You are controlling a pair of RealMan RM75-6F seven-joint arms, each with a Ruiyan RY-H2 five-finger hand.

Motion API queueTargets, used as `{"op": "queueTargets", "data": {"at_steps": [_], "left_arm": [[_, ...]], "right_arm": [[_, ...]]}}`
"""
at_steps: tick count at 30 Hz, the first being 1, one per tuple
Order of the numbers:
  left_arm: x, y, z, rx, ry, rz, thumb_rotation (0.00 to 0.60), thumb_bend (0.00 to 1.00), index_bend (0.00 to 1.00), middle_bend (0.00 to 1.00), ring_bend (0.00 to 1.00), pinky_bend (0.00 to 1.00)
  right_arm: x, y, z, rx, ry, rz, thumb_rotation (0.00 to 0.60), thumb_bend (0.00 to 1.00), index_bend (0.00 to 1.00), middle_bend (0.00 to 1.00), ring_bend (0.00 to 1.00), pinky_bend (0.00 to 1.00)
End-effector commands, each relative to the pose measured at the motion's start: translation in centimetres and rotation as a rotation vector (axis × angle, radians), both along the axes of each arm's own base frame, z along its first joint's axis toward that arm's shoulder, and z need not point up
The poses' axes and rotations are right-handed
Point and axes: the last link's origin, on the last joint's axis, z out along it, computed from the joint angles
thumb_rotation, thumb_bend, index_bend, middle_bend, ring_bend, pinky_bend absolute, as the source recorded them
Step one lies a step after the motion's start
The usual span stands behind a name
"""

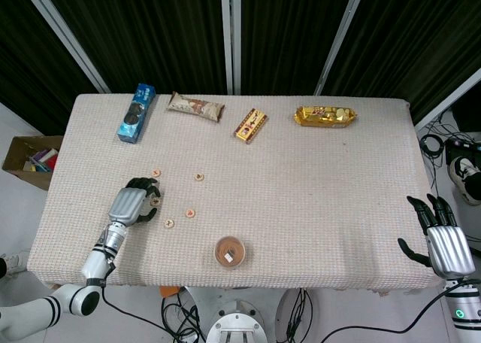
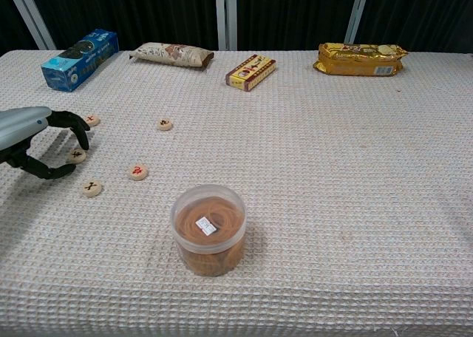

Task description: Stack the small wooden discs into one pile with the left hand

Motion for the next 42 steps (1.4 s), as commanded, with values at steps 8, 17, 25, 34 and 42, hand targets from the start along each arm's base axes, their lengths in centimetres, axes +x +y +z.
{"op": "queueTargets", "data": {"at_steps": [8, 17, 25, 34, 42], "left_arm": [[-0.1, 0.3, 0.0, 0.011, 0.000, 0.005, 0.600, 0.41, 0.45, 0.17, 0.12, 0.13], [0.7, 1.7, 1.2, 0.063, -0.004, -0.021, 0.600, 0.41, 0.51, 0.17, 0.12, 0.13], [1.7, 5.2, 1.7, 0.092, -0.016, 0.009, 0.600, 0.41, 0.51, 0.17, 0.12, 0.13], [1.3, 7.3, 0.7, 0.102, 0.001, 0.071, 0.600, 0.40, 0.49, 0.17, 0.12, 0.13], [0.9, 7.9, 0.6, 0.101, 0.022, 0.095, 0.600, 0.40, 0.47, 0.17, 0.12, 0.13]], "right_arm": [[0.0, 0.0, 0.0, 0.000, 0.000, -0.002, 0.600, 0.22, 0.11, 0.18, 0.00, 0.05], [0.1, -0.1, 0.1, -0.001, 0.003, 0.000, 0.600, 0.22, 0.11, 0.18, 0.00, 0.05], [0.2, -0.1, 0.1, -0.001, 0.004, 0.000, 0.600, 0.22, 0.11, 0.18, 0.00, 0.05], [-0.1, 0.1, 0.1, -0.006, 0.000, -0.010, 0.600, 0.22, 0.11, 0.18, 0.00, 0.05], [-0.1, 0.1, 0.1, -0.008, 0.001, -0.013, 0.600, 0.22, 0.11, 0.18, 0.00, 0.05]]}}
